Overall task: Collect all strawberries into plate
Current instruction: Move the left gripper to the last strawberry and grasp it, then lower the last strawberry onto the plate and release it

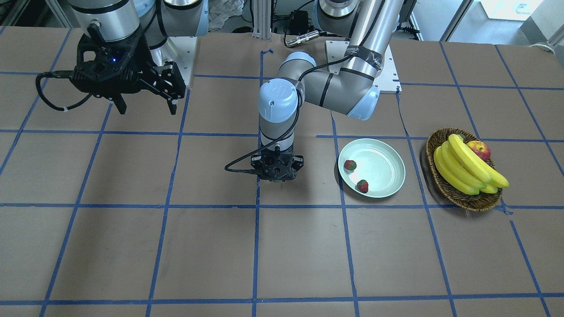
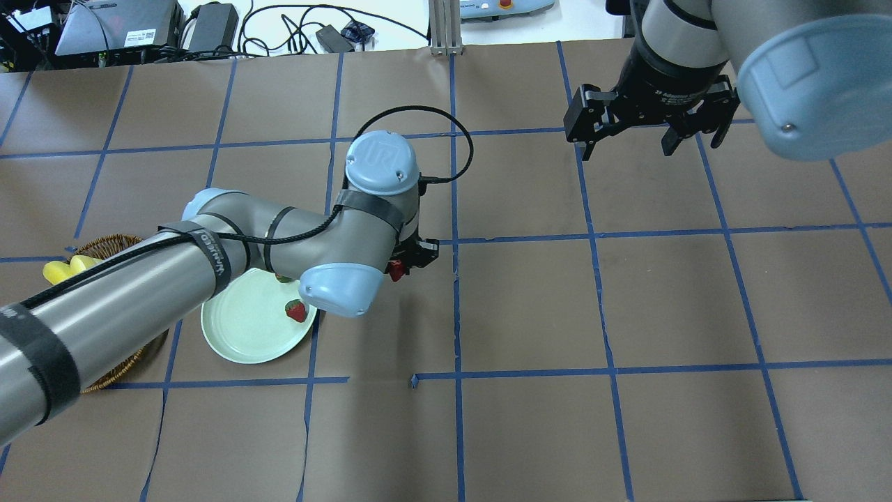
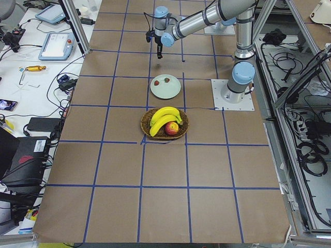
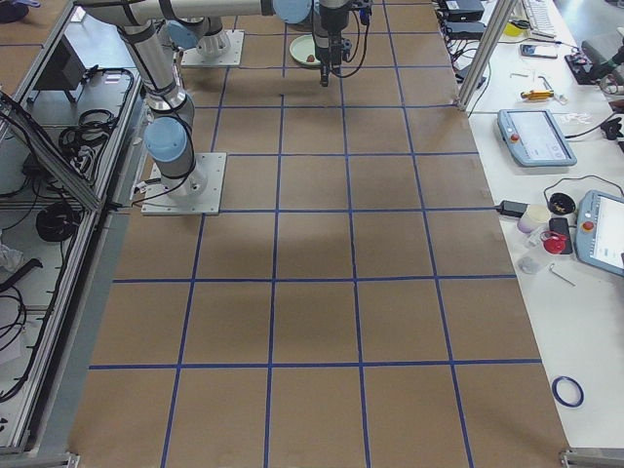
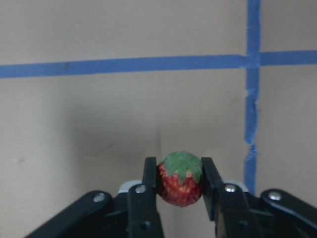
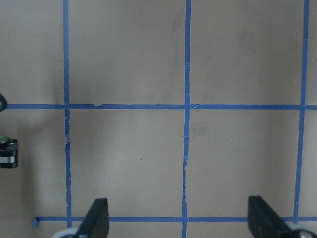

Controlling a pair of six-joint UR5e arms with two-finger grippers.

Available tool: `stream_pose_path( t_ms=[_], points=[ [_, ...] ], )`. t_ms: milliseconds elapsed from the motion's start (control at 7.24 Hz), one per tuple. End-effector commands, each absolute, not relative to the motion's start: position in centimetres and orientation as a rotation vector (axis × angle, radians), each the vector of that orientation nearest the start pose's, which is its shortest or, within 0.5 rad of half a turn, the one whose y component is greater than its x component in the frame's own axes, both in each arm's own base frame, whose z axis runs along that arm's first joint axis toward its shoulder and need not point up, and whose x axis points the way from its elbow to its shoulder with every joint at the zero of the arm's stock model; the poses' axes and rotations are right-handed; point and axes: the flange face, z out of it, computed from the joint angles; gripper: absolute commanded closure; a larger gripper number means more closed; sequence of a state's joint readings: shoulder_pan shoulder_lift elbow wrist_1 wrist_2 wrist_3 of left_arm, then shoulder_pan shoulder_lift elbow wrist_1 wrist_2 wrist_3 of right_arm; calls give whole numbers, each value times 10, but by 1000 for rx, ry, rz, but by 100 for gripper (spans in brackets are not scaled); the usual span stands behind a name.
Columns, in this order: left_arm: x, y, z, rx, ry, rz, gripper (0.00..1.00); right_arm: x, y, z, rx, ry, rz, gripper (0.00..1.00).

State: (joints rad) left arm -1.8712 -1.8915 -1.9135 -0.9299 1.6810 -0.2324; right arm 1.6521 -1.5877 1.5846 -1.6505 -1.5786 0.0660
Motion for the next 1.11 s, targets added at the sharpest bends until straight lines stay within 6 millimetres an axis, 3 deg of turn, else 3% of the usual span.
stream_pose_path(
  t_ms=[0, 276, 415, 553, 691, 829, 967],
  points=[
    [-187, -480, 240, 207, 2953, 147, 100, 172, -480, 498, -24, 3140, -131, 0],
    [-95, -463, 214, 281, 2917, 292, 100, 172, -480, 498, -24, 3140, -131, 0],
    [-66, -464, 212, 276, 2924, 294, 100, 172, -480, 498, -24, 3140, -131, 0],
    [-59, -465, 208, 262, 2931, 307, 93, 172, -480, 498, -24, 3140, -131, 0],
    [-60, -465, 206, 255, 2941, 309, 15, 172, -480, 498, -24, 3140, -133, 0],
    [-65, -471, 218, 254, 2941, 252, 0, 172, -480, 498, -24, 3140, -133, 0],
    [-72, -497, 253, 184, 3004, 143, 0, 172, -481, 498, -24, 3140, -135, 0]
  ],
)
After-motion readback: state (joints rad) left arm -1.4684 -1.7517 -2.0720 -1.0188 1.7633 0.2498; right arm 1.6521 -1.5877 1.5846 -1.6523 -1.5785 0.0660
